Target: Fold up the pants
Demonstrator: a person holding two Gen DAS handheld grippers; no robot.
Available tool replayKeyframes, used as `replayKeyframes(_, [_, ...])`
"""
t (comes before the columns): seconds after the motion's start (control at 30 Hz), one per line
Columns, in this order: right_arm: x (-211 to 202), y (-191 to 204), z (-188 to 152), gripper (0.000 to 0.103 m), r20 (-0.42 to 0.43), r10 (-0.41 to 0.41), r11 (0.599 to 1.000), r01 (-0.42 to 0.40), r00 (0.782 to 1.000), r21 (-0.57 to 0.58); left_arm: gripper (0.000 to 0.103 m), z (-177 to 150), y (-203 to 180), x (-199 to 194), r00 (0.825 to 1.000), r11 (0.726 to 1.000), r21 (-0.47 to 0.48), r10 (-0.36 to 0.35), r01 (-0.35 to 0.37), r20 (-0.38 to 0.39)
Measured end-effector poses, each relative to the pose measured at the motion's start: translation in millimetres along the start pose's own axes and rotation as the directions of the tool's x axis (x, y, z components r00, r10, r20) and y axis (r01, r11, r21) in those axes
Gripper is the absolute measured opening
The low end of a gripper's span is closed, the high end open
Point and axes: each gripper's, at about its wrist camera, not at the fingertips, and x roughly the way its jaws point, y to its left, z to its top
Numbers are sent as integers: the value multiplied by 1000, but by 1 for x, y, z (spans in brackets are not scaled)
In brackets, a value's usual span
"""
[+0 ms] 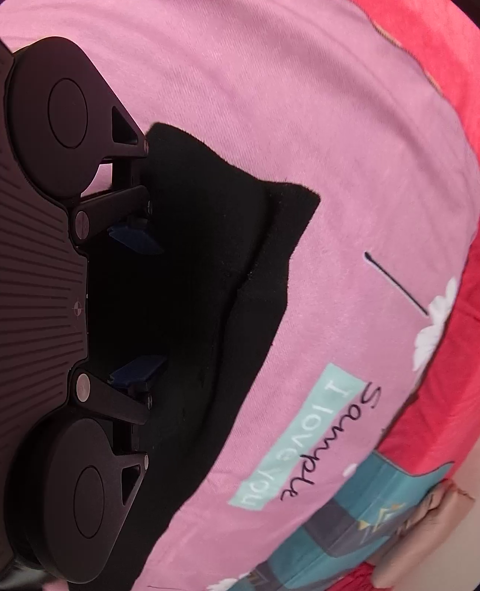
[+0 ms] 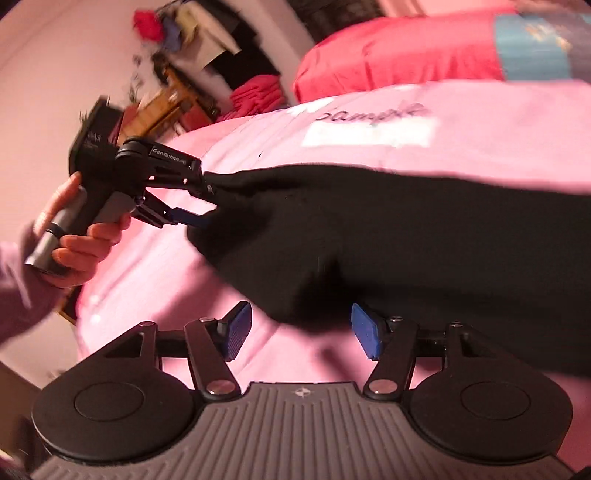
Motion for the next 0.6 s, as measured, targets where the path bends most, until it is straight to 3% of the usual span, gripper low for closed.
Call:
replayKeyframes(0.07, [13,-15,16,68,43,-19,997,16,999,77,103,3,1,3,999,999,8,-40,40,0])
replayKeyframes(0.1, [15,-18,21,68,21,38,992,-40,999,122,103,4,1,3,999,999,5,-54,54,-3])
replayKeyframes(0.13, [19,-16,21,68,-27,146,981,-141,989,136,103,4,2,2,998,998,3,-65,65,-6])
replayKeyframes(0.17, [21,-9,12,69,-116,289,951,-272,950,145,103,5,2,2,997,997,5,-76,76,-9])
replayKeyframes(0.2, [25,-2,4,78,-209,391,918,-363,897,158,103,5,2,3,996,996,9,-86,86,-14])
replayKeyframes(0.23, [23,6,-3,81,-255,389,921,-372,885,114,103,5,2,3,996,996,14,-88,88,-17])
replayKeyframes(0.3, [21,8,-4,71,-261,292,953,-302,920,2,103,5,3,2,995,995,19,-95,95,-18])
replayKeyframes(0.4, [27,-35,12,67,-64,239,953,-221,969,207,103,4,7,0,993,993,9,-114,114,-13])
replayKeyframes(0.43, [30,-44,11,66,-32,235,936,-218,971,275,103,3,11,-2,993,993,3,-117,118,-12])
replayKeyframes(0.47, [33,-44,9,64,-51,266,925,-240,963,293,103,2,12,-4,993,993,-2,-120,120,-9])
replayKeyframes(0.53, [32,-25,-7,65,-198,387,910,-337,901,243,103,-2,19,-7,991,991,-11,-136,136,-1])
replayKeyframes(0.6, [3,-3,-26,66,-214,285,959,-280,934,54,103,-8,28,-11,987,986,-29,-163,163,2])
